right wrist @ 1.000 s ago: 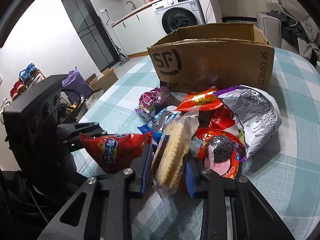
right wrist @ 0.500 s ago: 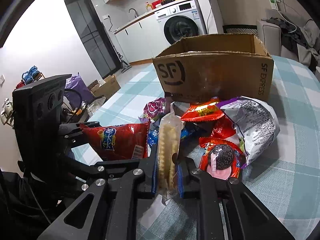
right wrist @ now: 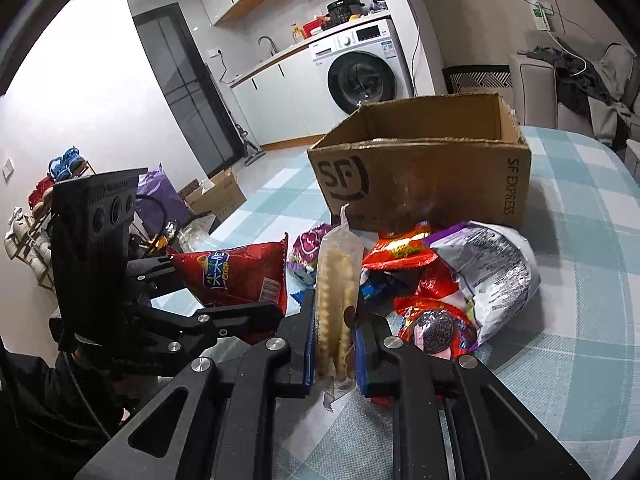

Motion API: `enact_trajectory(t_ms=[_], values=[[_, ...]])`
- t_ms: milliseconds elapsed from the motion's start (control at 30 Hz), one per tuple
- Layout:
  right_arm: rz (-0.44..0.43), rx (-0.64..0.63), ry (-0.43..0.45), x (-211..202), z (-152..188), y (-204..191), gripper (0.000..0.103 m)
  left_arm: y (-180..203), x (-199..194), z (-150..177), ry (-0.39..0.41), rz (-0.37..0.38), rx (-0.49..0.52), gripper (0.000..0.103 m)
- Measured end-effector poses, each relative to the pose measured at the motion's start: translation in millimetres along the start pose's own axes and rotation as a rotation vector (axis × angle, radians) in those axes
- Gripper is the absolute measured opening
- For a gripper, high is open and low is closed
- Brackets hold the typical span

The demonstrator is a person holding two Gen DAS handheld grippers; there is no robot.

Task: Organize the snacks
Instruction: 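Lift both held snacks and carry them over the cardboard box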

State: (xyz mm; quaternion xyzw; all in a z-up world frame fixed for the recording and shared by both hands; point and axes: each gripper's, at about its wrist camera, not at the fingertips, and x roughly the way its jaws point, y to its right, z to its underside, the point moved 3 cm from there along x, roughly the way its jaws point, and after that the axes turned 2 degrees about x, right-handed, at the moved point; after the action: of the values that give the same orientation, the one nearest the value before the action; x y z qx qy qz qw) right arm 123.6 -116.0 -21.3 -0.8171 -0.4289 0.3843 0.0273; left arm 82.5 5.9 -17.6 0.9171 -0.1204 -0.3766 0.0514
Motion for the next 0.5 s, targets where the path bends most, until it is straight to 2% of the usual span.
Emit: enact_trajectory(t_ms=[500], values=[[0.021, 0.013, 0.071, -25, -12, 3, 0.015, 1, -21, -15, 0.062, -0.029, -0.018, 0.055]])
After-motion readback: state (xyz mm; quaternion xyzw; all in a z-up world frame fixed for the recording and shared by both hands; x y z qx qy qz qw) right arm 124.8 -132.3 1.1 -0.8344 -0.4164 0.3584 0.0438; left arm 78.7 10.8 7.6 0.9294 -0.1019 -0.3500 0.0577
